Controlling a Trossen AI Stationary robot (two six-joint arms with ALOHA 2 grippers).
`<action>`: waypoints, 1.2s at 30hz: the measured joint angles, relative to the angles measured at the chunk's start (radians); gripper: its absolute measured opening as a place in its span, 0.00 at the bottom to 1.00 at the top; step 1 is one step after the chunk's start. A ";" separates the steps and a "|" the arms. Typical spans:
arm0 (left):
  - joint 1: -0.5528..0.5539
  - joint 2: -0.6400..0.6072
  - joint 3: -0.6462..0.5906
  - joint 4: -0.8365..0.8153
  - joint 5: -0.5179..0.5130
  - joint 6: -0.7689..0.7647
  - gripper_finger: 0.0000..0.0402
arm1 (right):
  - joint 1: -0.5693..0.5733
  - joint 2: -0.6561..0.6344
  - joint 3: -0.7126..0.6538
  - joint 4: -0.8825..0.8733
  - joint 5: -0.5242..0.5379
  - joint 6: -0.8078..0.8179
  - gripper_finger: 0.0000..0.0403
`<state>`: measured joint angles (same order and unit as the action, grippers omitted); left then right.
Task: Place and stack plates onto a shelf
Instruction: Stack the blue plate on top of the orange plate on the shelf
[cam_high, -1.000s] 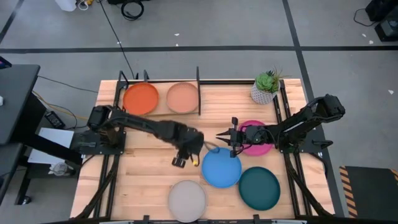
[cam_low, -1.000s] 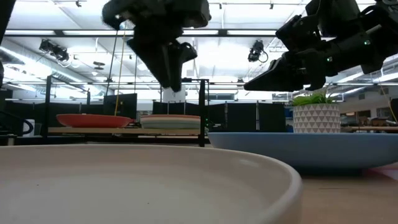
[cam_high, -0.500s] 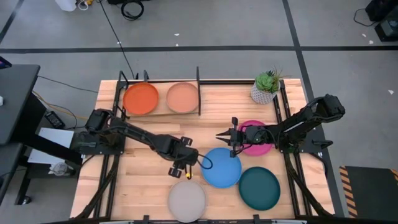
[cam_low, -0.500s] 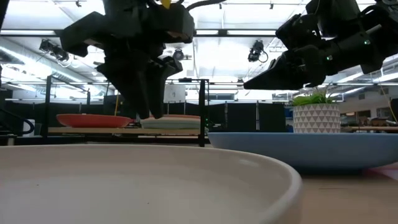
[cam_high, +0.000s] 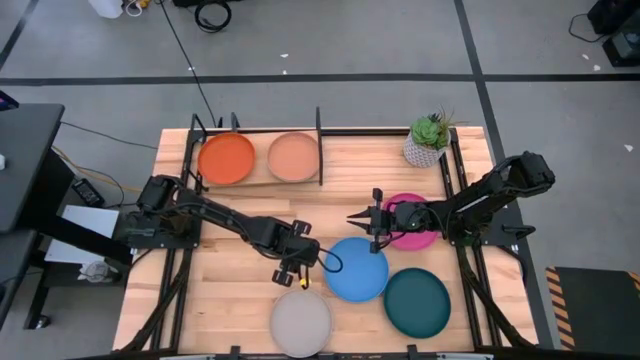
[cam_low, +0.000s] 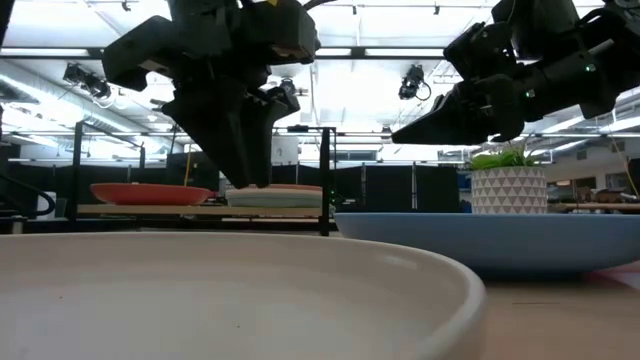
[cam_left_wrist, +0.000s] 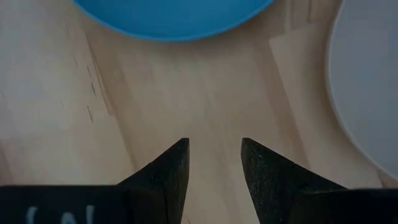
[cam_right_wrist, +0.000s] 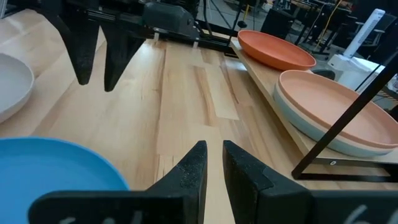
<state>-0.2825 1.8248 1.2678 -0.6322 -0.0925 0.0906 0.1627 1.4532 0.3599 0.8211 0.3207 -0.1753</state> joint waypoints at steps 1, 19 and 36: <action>0.000 0.000 0.000 0.009 0.000 0.009 0.38 | 0.000 0.000 0.000 0.000 0.000 0.000 0.14; 0.000 0.111 0.002 0.301 0.044 0.592 0.38 | 0.000 0.000 0.000 0.008 0.075 -0.037 0.14; 0.000 0.193 0.001 0.377 0.045 0.797 0.28 | 0.000 0.000 0.000 0.005 0.071 -0.037 0.14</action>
<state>-0.2825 2.0182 1.2690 -0.2554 -0.0477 0.8873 0.1627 1.4532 0.3599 0.8264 0.3916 -0.2127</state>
